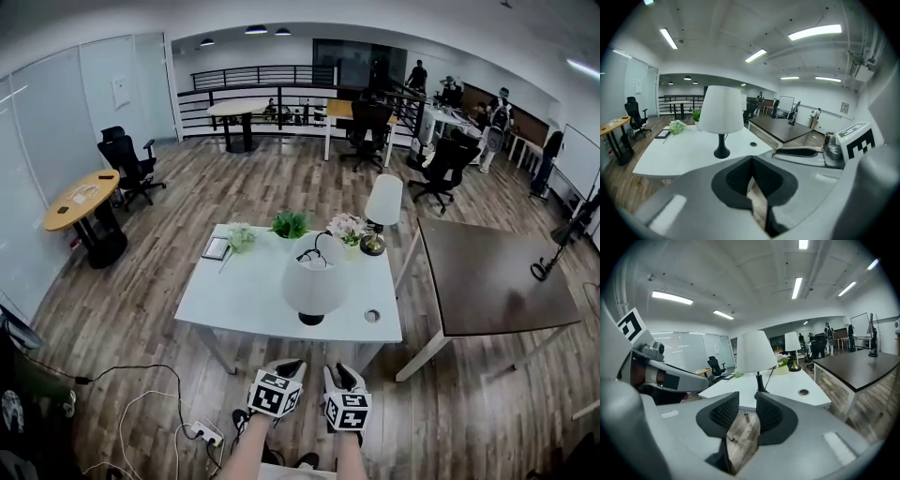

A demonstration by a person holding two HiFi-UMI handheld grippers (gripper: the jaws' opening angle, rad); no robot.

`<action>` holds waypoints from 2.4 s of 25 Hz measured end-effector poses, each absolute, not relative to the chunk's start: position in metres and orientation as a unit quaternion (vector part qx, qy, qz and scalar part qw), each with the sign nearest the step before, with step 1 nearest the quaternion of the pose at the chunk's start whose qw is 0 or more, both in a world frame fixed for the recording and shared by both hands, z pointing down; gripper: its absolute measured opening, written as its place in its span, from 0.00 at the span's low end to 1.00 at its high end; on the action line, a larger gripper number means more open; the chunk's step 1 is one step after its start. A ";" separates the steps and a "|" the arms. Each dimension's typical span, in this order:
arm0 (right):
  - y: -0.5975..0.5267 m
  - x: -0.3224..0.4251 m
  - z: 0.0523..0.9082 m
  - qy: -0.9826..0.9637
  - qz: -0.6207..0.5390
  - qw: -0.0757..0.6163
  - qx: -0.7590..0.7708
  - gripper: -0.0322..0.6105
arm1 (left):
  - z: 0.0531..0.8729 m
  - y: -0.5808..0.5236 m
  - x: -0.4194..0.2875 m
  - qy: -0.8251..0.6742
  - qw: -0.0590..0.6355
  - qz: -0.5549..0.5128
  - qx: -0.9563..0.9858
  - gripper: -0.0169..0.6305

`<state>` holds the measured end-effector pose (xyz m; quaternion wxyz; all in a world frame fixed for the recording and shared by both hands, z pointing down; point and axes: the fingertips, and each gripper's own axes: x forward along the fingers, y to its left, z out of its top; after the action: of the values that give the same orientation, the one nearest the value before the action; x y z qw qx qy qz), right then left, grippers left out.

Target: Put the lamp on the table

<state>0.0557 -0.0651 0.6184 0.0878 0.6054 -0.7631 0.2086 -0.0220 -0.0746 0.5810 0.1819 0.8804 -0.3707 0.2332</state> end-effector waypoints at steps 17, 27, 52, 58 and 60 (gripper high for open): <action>-0.060 0.053 0.605 -0.774 0.205 0.081 0.593 0.09 | 0.563 -0.060 -0.028 -0.390 0.160 0.223 0.879 0.03; -0.062 0.050 0.609 -0.774 0.209 0.100 0.589 0.09 | 0.567 -0.062 -0.035 -0.397 0.165 0.221 0.876 0.03; -0.060 0.055 0.610 -0.773 0.209 0.115 0.588 0.09 | 0.572 -0.064 -0.042 -0.413 0.176 0.212 0.868 0.03; -0.061 0.060 0.612 -0.771 0.212 0.115 0.589 0.09 | 0.574 -0.064 -0.037 -0.410 0.176 0.214 0.869 0.03; -0.061 0.060 0.612 -0.771 0.213 0.115 0.589 0.09 | 0.574 -0.064 -0.037 -0.410 0.176 0.214 0.869 0.03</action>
<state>0.0601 -0.0606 0.6123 0.1152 0.5893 -0.7709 0.2126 -0.0372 -0.0638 0.5744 0.1758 0.8690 -0.4099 0.2145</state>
